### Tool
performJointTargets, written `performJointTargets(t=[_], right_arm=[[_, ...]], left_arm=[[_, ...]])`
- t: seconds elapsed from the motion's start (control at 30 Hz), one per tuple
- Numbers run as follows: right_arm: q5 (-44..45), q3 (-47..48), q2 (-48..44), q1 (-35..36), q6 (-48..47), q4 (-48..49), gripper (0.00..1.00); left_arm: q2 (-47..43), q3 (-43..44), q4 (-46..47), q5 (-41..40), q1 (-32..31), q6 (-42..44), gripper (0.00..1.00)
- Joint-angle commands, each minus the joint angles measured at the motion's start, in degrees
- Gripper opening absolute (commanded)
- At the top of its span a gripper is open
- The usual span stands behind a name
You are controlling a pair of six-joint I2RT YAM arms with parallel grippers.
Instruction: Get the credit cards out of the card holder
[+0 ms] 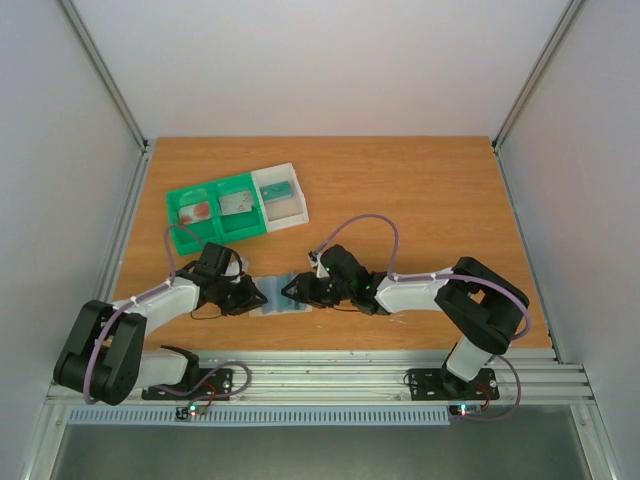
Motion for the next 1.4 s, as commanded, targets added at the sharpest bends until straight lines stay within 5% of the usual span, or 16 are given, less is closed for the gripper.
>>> performJointTargets(t=[0.0, 0.4, 0.77, 1.17, 1.37], right_arm=[[-2.1, 0.3, -0.1, 0.0, 0.4, 4.7, 0.47], [-3.1, 3.1, 2.6, 0.8, 1.3, 5.8, 0.49], [-4.3, 6.4, 5.8, 0.7, 1.3, 6.8, 0.51], [-5.7, 10.2, 10.2, 0.8, 1.5, 9.7, 0.54], [-6.1, 13.0, 12.7, 0.8, 1.9, 11.7, 0.56]], left_arm=[[0.4, -0.4, 1.4, -0.2, -0.4, -0.1, 0.17], [-5.8, 2.4, -7.2, -6.8, -0.4, -2.8, 0.19], [-10.9, 7.1, -13.8, -14.2, 0.3, -5.2, 0.41], [-13.1, 8.7, -16.8, -12.9, 7.6, -4.1, 0.54], [-9.6, 8.3, -15.8, -13.6, 8.1, -3.2, 0.5]])
